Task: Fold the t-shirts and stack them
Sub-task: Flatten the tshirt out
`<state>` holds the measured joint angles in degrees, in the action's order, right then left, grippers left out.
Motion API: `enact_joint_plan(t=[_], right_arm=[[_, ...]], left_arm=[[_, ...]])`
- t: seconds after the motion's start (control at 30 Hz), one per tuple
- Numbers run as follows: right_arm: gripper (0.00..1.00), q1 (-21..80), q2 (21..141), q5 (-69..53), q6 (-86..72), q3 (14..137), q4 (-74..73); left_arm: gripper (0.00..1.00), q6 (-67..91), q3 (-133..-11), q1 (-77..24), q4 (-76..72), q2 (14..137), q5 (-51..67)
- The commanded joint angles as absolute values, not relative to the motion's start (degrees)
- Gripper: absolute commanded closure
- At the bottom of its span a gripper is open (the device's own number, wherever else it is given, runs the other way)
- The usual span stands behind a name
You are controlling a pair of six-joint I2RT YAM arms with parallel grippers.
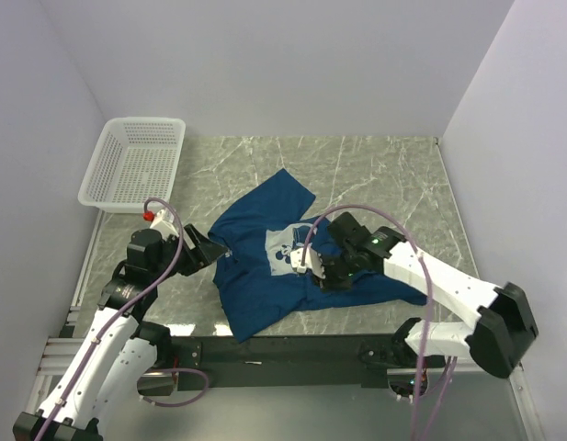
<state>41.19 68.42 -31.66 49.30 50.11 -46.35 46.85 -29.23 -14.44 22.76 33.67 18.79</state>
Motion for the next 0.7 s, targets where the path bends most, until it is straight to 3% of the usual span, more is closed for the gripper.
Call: enact_joint_plan(t=[0.0,0.2,0.47,0.57,0.67], right_arm=[[0.31,41.2,70.2,-30.2,48.1,51.5,-50.0],[0.23,37.8,66.6,-23.6,44.2,51.9,-43.6],[0.3,31.4,68.7,-23.4,54.3,46.1,-41.0],[0.37,34.5,71.4,-25.1,54.4,43.6,-39.3],[0.38,38.0,73.4,-21.3,51.6,40.9,-33.9]], left_arm=[[0.27,47.4,-28.9,-14.5,20.2,33.8,20.0],[0.27,47.4,-29.2,-14.4,20.1,34.2,20.1],[0.27,47.1,-29.4,-14.4,20.4,33.8,20.1],[0.27,47.2,-29.2,-14.4,20.1,33.8,20.2],[0.27,47.4,-28.9,-14.4,20.0,33.6,20.3]])
